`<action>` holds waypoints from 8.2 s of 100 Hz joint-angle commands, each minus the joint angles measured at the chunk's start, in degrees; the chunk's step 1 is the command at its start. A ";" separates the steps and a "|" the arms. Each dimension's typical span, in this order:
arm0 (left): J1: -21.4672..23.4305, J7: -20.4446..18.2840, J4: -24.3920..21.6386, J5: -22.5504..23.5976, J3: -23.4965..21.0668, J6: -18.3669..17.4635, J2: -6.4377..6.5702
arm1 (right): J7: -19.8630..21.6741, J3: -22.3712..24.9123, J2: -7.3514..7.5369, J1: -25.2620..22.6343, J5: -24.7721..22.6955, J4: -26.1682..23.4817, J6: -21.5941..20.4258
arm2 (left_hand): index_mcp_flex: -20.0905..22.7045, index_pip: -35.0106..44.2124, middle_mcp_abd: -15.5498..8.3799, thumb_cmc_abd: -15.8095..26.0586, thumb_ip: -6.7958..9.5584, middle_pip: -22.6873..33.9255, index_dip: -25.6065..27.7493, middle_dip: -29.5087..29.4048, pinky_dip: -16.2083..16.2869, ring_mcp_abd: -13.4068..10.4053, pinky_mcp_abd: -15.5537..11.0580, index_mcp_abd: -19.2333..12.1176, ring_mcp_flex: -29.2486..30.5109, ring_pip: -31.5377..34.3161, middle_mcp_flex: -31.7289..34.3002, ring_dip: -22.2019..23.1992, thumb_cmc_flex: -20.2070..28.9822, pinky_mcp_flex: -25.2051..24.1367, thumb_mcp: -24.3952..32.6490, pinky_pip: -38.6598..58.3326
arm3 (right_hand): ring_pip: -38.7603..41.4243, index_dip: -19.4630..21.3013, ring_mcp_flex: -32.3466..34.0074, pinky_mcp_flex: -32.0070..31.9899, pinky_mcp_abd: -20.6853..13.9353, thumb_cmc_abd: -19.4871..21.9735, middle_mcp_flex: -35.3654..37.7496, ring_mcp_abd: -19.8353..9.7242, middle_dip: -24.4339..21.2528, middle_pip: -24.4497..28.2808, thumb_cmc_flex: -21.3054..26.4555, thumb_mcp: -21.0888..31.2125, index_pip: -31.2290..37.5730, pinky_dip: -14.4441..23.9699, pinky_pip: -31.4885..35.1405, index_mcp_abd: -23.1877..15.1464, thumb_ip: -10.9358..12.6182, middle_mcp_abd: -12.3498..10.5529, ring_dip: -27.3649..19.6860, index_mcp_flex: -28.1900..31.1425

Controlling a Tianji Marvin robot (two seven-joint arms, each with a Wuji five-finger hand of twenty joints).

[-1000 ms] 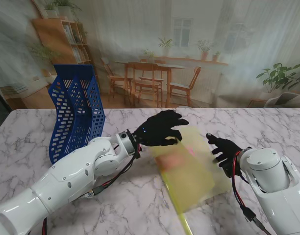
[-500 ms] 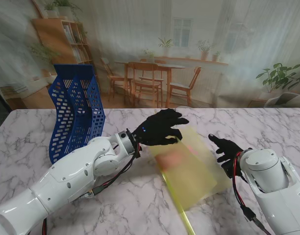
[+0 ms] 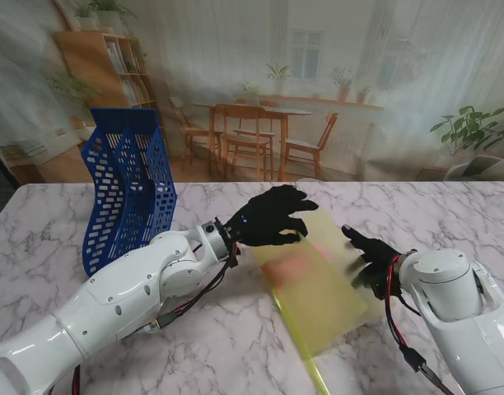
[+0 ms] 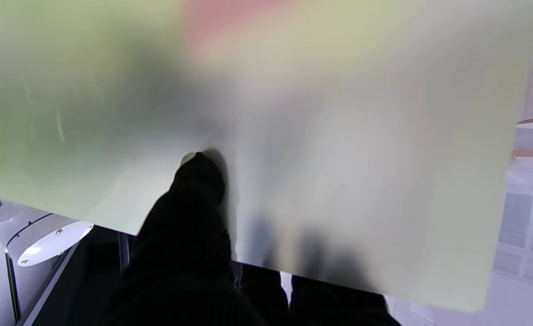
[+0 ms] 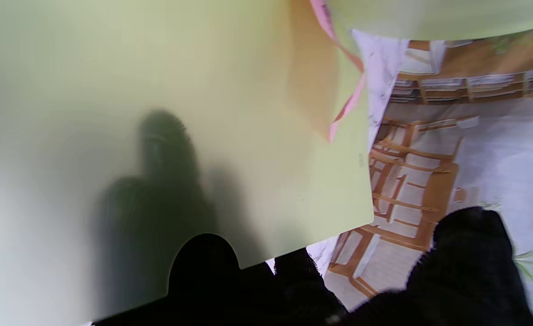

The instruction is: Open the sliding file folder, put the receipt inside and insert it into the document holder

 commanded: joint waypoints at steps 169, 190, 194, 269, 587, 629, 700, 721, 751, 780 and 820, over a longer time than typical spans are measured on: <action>-9.08 -2.33 10.65 -8.58 11.29 4.26 -7.41 | -2.52 -3.05 -0.29 -4.20 -4.63 -11.58 -3.29 | -14.90 -18.29 2.35 7.48 0.63 -1.11 -9.89 -0.31 1.04 1.41 -0.95 7.33 -0.02 1.12 -1.29 0.33 -2.73 -0.61 -1.16 2.33 | 23.10 2.84 15.41 21.88 -1.33 -41.95 24.38 -10.98 3.38 23.48 20.65 67.12 43.45 -12.51 6.53 -11.91 -10.24 -6.70 6.55 33.06; -7.41 -0.89 7.87 -7.18 8.63 4.78 -6.18 | -6.05 -2.59 -1.22 -5.01 -5.20 -12.24 -2.91 | -30.01 -34.83 3.71 6.07 1.22 -1.67 -20.13 -0.63 1.45 2.24 -0.21 9.46 -0.58 1.15 -5.03 0.53 -8.24 -0.74 -3.48 3.15 | 25.84 8.49 15.48 22.37 -1.61 -41.02 24.82 -11.44 5.07 24.69 21.26 68.32 45.71 -12.70 7.46 -15.91 -10.47 -6.35 7.59 35.48; -6.83 -0.85 6.69 -6.60 7.73 5.01 -5.64 | -6.71 -2.25 -1.42 -5.29 -5.07 -12.47 -2.93 | -30.59 -37.06 3.90 5.89 1.27 -1.79 -21.48 -0.75 1.57 2.38 -0.12 9.75 -0.54 1.11 -5.55 0.52 -8.90 -0.79 -3.47 3.40 | 25.94 8.74 15.47 22.39 -1.63 -40.82 24.76 -11.49 5.20 24.76 21.28 68.38 45.74 -12.70 7.53 -16.07 -10.47 -6.40 7.61 35.48; 10.15 -14.00 -8.78 -2.46 -14.23 7.86 3.00 | -19.83 3.03 -4.87 -9.36 -2.17 -16.30 -14.29 | 2.94 -12.46 9.19 11.36 0.11 12.43 -6.00 12.70 24.69 14.09 10.03 13.02 37.48 28.52 32.03 23.89 -10.12 32.39 -4.39 63.53 | 25.74 12.21 15.47 21.63 -3.17 -39.42 25.03 -12.68 9.74 22.89 21.58 68.11 45.90 -12.98 7.27 -21.50 -10.59 -8.49 7.73 36.50; 9.50 -25.58 -1.48 -49.20 -14.25 4.52 -2.34 | -5.86 6.93 -2.56 -14.93 15.39 -17.14 -30.93 | 5.25 2.24 3.60 11.38 -0.02 2.30 5.01 5.51 20.05 13.29 18.65 15.45 28.92 10.71 22.85 11.06 -1.31 17.79 -3.77 43.01 | -33.28 12.14 -25.87 -23.51 3.48 -39.27 -19.66 -8.76 -2.80 -7.22 9.83 33.89 22.10 -11.96 -40.17 -22.80 -3.60 -17.24 -9.31 11.64; 8.40 -26.69 -0.58 -48.51 -13.62 4.63 -2.11 | -8.98 5.83 -3.18 -13.83 14.38 -17.32 -29.77 | 5.50 2.16 3.80 11.30 0.04 2.26 5.31 5.56 20.06 13.66 18.80 15.48 28.81 10.80 23.09 11.13 -1.44 17.76 -3.75 43.12 | -31.09 21.16 -18.07 -20.33 5.48 -42.85 -7.18 -9.03 -1.23 -4.07 9.97 46.70 26.57 -13.34 -38.19 -23.36 -4.54 -17.88 -9.09 18.11; 10.29 -26.65 -3.12 -46.70 -15.19 5.27 -1.32 | -24.22 3.76 -6.85 -14.08 20.63 -17.98 -34.06 | -11.76 -30.21 9.52 -4.07 0.19 -0.69 -16.42 5.22 19.41 13.89 18.51 10.83 26.52 9.89 17.58 11.98 -19.17 16.04 -3.86 41.20 | -7.33 16.49 12.52 -0.39 -10.14 -35.12 24.26 -12.80 15.83 11.76 20.30 61.07 46.77 -9.81 -10.26 -30.33 -9.87 -16.31 2.04 32.35; 10.75 -27.99 -2.22 -48.28 -15.30 5.60 -1.20 | -25.15 4.59 -7.01 -14.98 21.47 -18.62 -36.21 | -1.51 -21.56 8.91 -2.90 0.26 -0.33 -12.45 5.12 19.87 14.33 19.34 6.51 28.34 10.77 21.36 12.75 -12.47 16.92 -0.77 42.33 | -7.75 16.55 12.49 -0.30 -10.46 -34.77 24.18 -13.12 15.98 11.68 20.30 60.72 46.94 -10.25 -10.61 -30.68 -9.88 -16.69 2.20 32.12; 11.45 -27.61 -2.53 -47.51 -15.86 6.46 -1.08 | -25.69 5.50 -7.20 -15.72 22.70 -18.91 -36.70 | 5.51 -8.83 8.30 -2.25 1.18 0.24 -6.82 4.80 19.43 14.12 19.67 6.55 28.22 10.19 22.49 12.55 -2.88 16.11 -1.74 41.06 | -7.94 16.31 12.69 0.14 -10.17 -34.51 24.27 -12.88 15.99 11.64 20.29 60.32 47.02 -10.75 -10.83 -30.66 -9.84 -16.61 2.54 32.02; 12.20 -27.69 -3.28 -48.04 -16.53 7.31 -1.04 | -26.12 5.67 -7.25 -16.09 22.38 -19.11 -37.11 | 6.35 -8.22 8.73 -0.17 1.34 1.10 -9.74 5.18 19.45 14.21 19.86 5.92 29.34 10.82 24.52 12.70 1.48 16.71 -0.30 41.22 | -7.97 16.20 12.86 0.46 -10.05 -34.36 24.31 -12.77 15.99 11.64 20.36 60.24 47.07 -11.02 -10.82 -30.53 -9.79 -16.38 2.70 31.93; 11.93 -26.61 -3.46 -47.94 -15.41 5.99 -1.40 | -26.87 5.87 -7.30 -16.51 20.78 -18.18 -38.81 | 6.03 -2.58 4.96 -1.05 1.91 3.79 -7.56 14.07 21.26 12.86 19.35 5.38 33.26 15.49 33.26 15.26 2.20 19.28 0.12 45.69 | -8.00 16.04 12.93 0.45 -9.88 -34.20 24.29 -12.49 16.06 11.75 20.47 60.26 47.14 -11.31 -10.78 -30.19 -9.76 -16.13 2.89 31.85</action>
